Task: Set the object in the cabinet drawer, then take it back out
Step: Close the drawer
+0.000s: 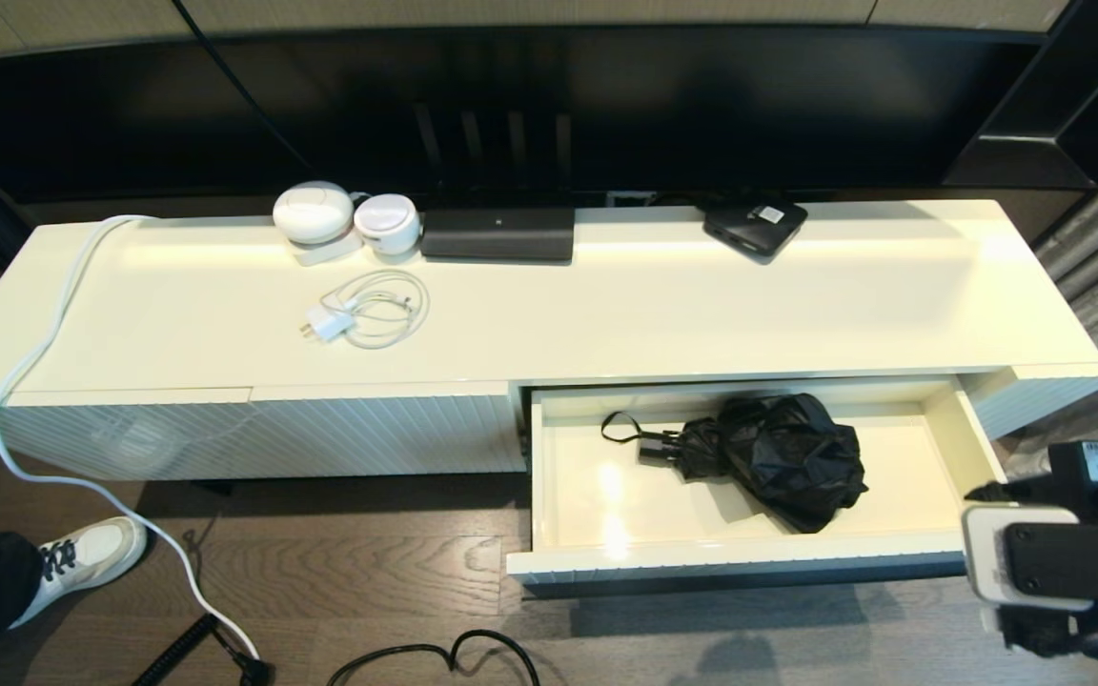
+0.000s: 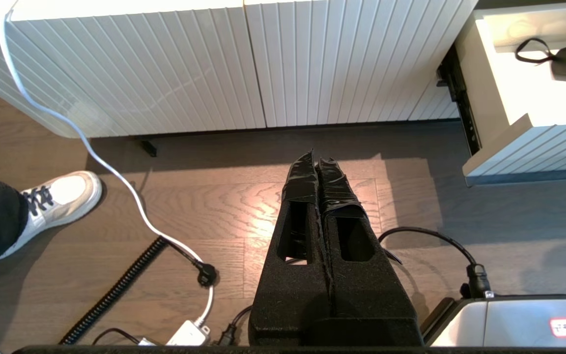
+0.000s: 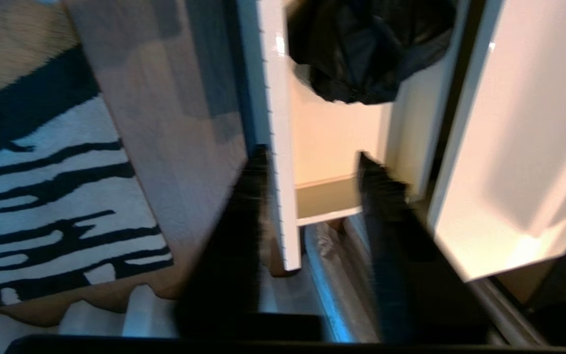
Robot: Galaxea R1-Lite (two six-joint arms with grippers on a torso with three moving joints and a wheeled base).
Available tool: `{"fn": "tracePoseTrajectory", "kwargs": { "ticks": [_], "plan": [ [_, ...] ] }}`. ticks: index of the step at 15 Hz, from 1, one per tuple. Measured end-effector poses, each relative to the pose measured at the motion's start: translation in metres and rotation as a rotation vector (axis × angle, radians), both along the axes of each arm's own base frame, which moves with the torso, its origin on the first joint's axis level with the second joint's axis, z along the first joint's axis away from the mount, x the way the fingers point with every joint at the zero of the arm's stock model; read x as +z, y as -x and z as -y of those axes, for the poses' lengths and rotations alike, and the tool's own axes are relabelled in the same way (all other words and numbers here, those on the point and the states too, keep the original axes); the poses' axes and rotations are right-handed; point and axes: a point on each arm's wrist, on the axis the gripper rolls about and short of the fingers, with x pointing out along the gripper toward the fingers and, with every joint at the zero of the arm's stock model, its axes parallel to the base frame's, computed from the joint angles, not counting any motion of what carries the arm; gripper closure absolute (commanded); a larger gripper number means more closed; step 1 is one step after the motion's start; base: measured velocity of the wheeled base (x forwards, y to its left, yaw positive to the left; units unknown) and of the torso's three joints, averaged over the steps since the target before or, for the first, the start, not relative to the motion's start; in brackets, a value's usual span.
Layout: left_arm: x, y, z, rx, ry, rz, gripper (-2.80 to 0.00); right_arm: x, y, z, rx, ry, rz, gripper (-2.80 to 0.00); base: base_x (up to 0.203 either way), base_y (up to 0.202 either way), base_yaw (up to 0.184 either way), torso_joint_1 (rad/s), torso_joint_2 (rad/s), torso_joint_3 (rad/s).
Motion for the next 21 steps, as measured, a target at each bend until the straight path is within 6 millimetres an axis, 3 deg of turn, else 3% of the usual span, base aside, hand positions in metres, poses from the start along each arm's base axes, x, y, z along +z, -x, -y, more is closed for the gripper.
{"fn": "tracePoseTrajectory", "kwargs": {
  "ticks": [4,9,14,21],
  "plan": [
    [0.000,0.000,0.000,0.000,0.000,0.000,0.00,-0.021,0.026,0.005,0.118,-0.049,-0.133,0.00,0.000,0.000,0.000,0.000,0.00,0.000],
    [0.000,0.000,0.000,0.000,0.000,0.001,0.00,-0.048,0.026,0.001,0.179,-0.077,-0.307,0.00,0.000,0.000,0.000,0.000,0.00,0.000],
    [0.000,0.000,0.000,0.000,0.000,0.000,0.00,-0.073,0.007,-0.012,0.199,-0.070,-0.468,0.00,0.000,0.000,0.000,0.000,0.00,0.000],
    [0.000,0.000,0.000,0.000,0.000,0.000,0.00,-0.092,-0.042,-0.040,0.205,-0.068,-0.524,0.00,0.000,0.000,0.000,0.000,0.00,0.000]
  ]
}}
